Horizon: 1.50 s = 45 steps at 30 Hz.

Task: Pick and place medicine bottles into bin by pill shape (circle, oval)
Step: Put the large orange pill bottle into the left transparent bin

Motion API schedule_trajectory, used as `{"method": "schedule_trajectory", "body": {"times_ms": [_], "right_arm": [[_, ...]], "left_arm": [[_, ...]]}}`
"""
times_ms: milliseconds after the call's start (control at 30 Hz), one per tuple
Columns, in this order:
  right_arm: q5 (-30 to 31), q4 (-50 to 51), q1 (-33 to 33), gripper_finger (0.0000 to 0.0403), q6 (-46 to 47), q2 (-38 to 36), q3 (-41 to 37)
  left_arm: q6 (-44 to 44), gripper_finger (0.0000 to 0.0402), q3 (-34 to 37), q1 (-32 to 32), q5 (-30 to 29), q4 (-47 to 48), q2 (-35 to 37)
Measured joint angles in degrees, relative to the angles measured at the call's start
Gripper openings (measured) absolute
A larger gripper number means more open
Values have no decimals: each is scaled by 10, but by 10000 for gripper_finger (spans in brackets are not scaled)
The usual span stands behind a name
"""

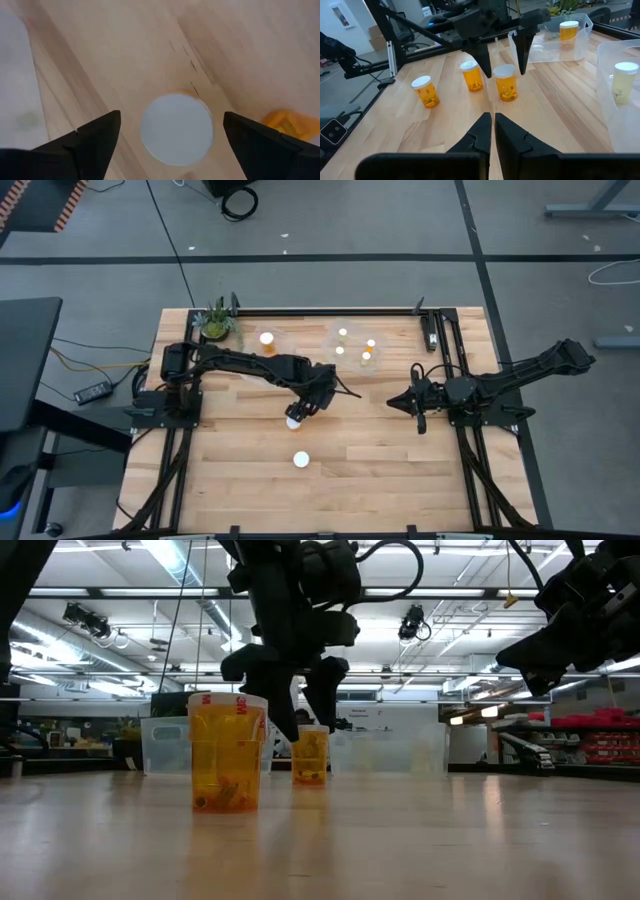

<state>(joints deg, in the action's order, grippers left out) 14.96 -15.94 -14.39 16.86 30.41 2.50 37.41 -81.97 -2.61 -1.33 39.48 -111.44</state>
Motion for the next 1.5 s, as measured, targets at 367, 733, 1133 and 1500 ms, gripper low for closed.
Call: {"method": "schedule_trajectory", "body": {"times_ms": [367,733,1133,1500], "right_arm": [[0,0,0,31,0,-1,0],[0,0,0,31,0,-1,0],[0,0,0,31,0,-1,0],[0,0,0,31,0,-1,0]], "left_arm": [[23,335,0,0,-1,3,0],[23,304,0,-2,-1,10,0],[23,253,0,-4,-1,13,0],[8,218,0,-7,-19,13,0]]}}
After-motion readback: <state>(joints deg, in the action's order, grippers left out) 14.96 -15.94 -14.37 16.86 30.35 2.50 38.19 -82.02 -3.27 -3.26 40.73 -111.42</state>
